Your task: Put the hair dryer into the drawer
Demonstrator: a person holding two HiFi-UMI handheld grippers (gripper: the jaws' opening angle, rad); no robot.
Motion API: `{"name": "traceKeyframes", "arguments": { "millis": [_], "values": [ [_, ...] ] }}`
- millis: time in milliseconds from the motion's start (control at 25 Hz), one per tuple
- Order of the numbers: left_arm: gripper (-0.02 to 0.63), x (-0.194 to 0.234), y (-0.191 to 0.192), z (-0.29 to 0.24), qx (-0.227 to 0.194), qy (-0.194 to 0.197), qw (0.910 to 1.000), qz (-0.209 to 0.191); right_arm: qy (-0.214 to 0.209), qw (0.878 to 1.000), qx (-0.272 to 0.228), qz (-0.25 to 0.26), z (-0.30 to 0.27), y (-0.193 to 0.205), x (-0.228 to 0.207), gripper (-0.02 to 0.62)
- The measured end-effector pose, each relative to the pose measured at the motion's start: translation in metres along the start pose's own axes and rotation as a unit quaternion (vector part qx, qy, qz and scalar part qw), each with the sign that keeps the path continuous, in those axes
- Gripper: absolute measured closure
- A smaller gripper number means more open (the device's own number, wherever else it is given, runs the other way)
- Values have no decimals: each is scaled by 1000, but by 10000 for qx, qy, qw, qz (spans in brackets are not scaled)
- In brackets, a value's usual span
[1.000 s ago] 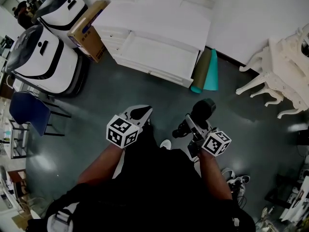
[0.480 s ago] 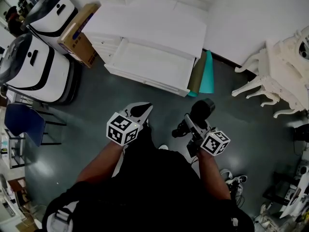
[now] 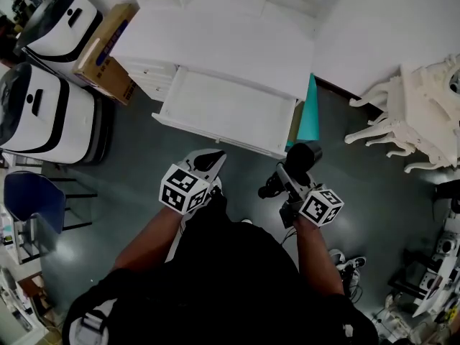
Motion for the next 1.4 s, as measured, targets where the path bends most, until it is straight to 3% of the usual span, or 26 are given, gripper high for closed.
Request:
{"name": "traceKeyframes", "arguments": {
  "millis": [400,560,720,1000,1240,1400],
  "values": [
    [595,90,-39,-16,203,323,9990,-228,485,9988,-26,-30,-72,-42,0,377],
    [595,116,-48,-18,146,392,9987,-297,690,9969,144,341,-98,-57,6,377],
    [595,130,-52,-21,98,413,9988,-252,977,9874,647,1065,-124,-73,3,377],
    [595,145,-41,-27,195,226,9995,-51,1344,9389,1977,2477,-183,-83,-29,377],
    [595,153,-36,-32,48,-217,9988,426,1173,8873,2885,3401,-230,-80,-58,377],
    [595,154,-36,-40,4,-438,9966,702,947,8436,3506,3956,-259,-73,-74,377]
  ]
}}
Point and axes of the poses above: the fingertips, and each gripper's own axes: z backward along the fingers, x to its left, y out of its underside, the point moved 9 cm from there along z, backward along the fingers, and after that the axes turned 9 degrees about x, right-handed, at the moved point
